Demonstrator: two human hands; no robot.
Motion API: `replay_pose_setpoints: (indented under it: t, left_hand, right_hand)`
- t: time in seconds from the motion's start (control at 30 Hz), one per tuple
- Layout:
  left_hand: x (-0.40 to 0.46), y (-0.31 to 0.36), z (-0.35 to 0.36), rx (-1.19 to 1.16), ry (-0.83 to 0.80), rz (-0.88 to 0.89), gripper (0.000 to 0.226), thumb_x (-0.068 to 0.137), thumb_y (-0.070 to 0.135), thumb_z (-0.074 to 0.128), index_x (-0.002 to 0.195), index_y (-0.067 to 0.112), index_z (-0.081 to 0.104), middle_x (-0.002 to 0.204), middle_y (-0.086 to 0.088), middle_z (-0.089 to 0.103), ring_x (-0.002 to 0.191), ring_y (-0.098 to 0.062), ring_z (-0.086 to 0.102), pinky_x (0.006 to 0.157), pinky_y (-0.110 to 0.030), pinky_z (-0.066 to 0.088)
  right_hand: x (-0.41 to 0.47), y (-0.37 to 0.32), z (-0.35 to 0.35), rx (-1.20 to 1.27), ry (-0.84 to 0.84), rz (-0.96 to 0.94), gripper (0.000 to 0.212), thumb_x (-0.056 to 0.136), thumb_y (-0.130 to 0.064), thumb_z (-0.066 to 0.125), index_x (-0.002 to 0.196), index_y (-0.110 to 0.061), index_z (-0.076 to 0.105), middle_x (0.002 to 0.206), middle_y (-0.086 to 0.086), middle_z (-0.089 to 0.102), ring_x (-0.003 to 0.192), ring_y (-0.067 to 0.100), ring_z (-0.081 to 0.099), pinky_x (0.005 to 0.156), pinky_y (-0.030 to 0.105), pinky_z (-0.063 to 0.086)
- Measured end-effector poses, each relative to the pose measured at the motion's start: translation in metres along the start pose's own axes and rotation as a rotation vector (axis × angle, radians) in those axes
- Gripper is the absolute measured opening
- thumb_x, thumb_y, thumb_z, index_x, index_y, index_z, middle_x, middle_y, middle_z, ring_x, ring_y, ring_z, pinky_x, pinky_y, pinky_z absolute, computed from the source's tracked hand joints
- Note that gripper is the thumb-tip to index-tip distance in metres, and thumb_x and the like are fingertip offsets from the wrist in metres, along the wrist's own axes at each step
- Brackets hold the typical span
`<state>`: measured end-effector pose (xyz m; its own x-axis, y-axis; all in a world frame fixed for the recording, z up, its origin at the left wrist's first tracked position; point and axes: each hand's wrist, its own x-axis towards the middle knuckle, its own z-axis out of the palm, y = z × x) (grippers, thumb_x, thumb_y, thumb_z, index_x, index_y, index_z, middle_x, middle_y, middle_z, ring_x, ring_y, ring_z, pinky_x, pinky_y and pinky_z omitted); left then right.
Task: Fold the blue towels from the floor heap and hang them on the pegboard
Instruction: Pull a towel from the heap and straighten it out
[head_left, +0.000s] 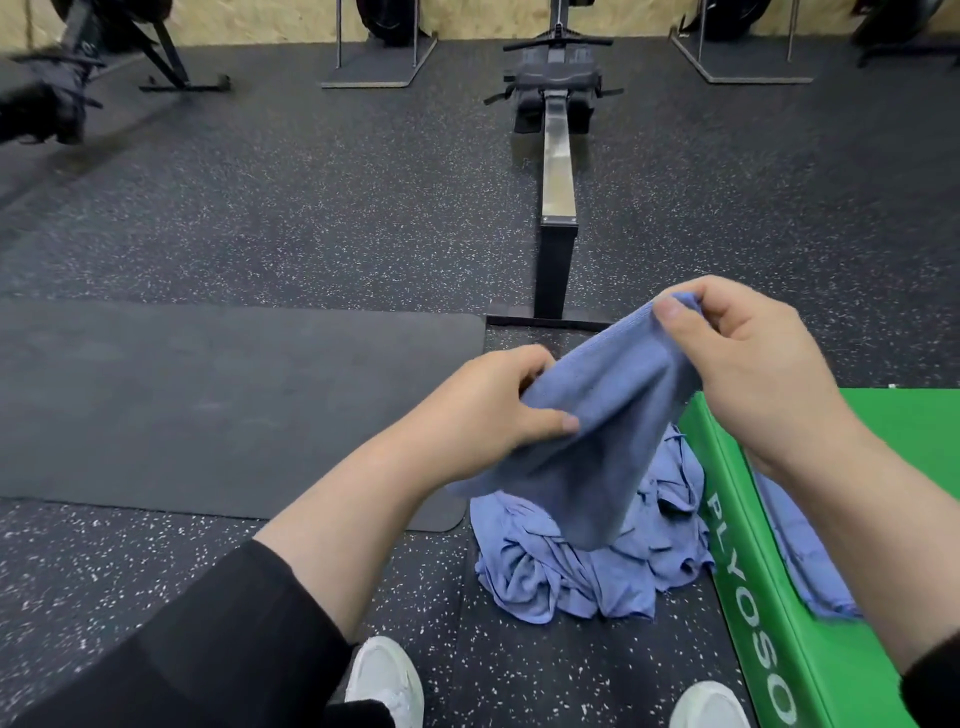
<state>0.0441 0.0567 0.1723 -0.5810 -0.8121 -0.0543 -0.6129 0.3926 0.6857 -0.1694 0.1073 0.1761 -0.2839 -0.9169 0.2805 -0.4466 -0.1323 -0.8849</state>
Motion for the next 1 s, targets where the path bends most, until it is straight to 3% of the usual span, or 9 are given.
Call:
replay_pose_setpoints:
  t: [0.07,0.13,0.3,0.4,0.5,0.63,0.73,0.8,1.0]
  left_hand:
    - [0.001,-0.010,-0.004,0.105,0.013,-0.064,0.027,0.084,0.033,0.075,0.074,0.020,0.054,0.064,0.008,0.052,0.060,-0.008,0.044,0.051,-0.026,0.031]
    - [0.003,-0.022,-0.011,0.178,0.074,-0.149,0.027,0.086,0.030,0.073,0.072,0.015,0.056,0.063,0.004,0.052,0.063,-0.015,0.046,0.052,-0.031,0.031]
    - [0.003,-0.045,-0.027,0.288,0.203,-0.273,0.034,0.093,0.028,0.063,0.065,0.014,0.050,0.061,0.000,0.052,0.067,-0.027,0.048,0.052,-0.032,0.031]
    - [0.001,-0.049,-0.031,0.311,0.276,-0.280,0.034,0.098,0.027,0.058,0.067,0.019,0.047,0.064,0.002,0.050,0.070,-0.028,0.048,0.053,-0.033,0.030]
    - [0.001,-0.054,-0.034,0.296,0.329,-0.295,0.021,0.099,0.023,0.056,0.077,0.021,0.058,0.069,0.005,0.054,0.075,-0.027,0.052,0.058,-0.033,0.033]
    - [0.000,-0.058,-0.037,0.294,0.385,-0.304,0.019,0.100,0.020,0.055,0.082,0.024,0.060,0.075,0.007,0.057,0.078,-0.025,0.053,0.059,-0.032,0.033]
    - [0.000,-0.060,-0.038,0.231,0.449,-0.302,0.015,0.099,0.020,0.055,0.090,0.021,0.066,0.080,0.005,0.062,0.082,-0.025,0.057,0.065,-0.032,0.035]
    - [-0.001,-0.061,-0.041,0.136,0.506,-0.284,0.015,0.099,0.020,0.055,0.089,0.019,0.066,0.078,0.006,0.063,0.079,-0.023,0.056,0.063,-0.032,0.036]
    - [-0.003,-0.059,-0.042,-0.031,0.557,-0.301,0.020,0.100,0.022,0.057,0.082,0.016,0.063,0.071,0.006,0.056,0.063,-0.012,0.046,0.054,-0.029,0.033]
  right_hand:
    - [0.002,0.004,-0.005,-0.056,0.040,0.013,0.018,0.100,-0.028,0.060,0.087,-0.020,0.068,0.066,-0.013,0.053,0.063,0.006,0.042,0.064,0.032,0.037]
    - [0.003,0.009,-0.011,-0.089,0.065,0.032,0.018,0.100,-0.029,0.059,0.086,-0.022,0.068,0.065,-0.013,0.053,0.062,0.008,0.043,0.064,0.033,0.041]
    - [0.002,0.014,-0.021,-0.123,0.086,0.075,0.020,0.093,-0.044,0.057,0.090,-0.027,0.068,0.076,0.006,0.066,0.068,0.015,0.052,0.074,0.056,0.056]
    - [0.002,0.017,-0.028,-0.159,0.068,0.080,0.025,0.088,-0.051,0.055,0.090,-0.030,0.067,0.077,0.009,0.068,0.068,0.026,0.056,0.076,0.060,0.056]
    - [0.002,0.024,-0.035,-0.229,0.063,0.089,0.014,0.096,-0.037,0.058,0.088,-0.029,0.066,0.075,0.008,0.068,0.075,0.037,0.062,0.079,0.058,0.056]
    - [0.002,0.032,-0.044,-0.315,0.021,0.109,0.012,0.099,-0.027,0.056,0.092,-0.031,0.065,0.078,0.000,0.072,0.081,0.031,0.068,0.082,0.052,0.056]
    - [0.001,0.031,-0.046,-0.388,0.024,0.099,0.013,0.100,-0.021,0.056,0.092,-0.023,0.067,0.082,-0.001,0.070,0.083,0.028,0.063,0.073,0.037,0.047]
    - [0.000,0.028,-0.048,-0.396,0.082,0.089,0.013,0.101,-0.020,0.055,0.094,-0.021,0.067,0.083,-0.004,0.066,0.081,0.024,0.058,0.069,0.033,0.037]
    - [-0.001,0.026,-0.051,-0.415,0.123,0.171,0.014,0.101,-0.022,0.053,0.098,-0.017,0.066,0.080,-0.005,0.063,0.077,0.022,0.054,0.067,0.032,0.032]
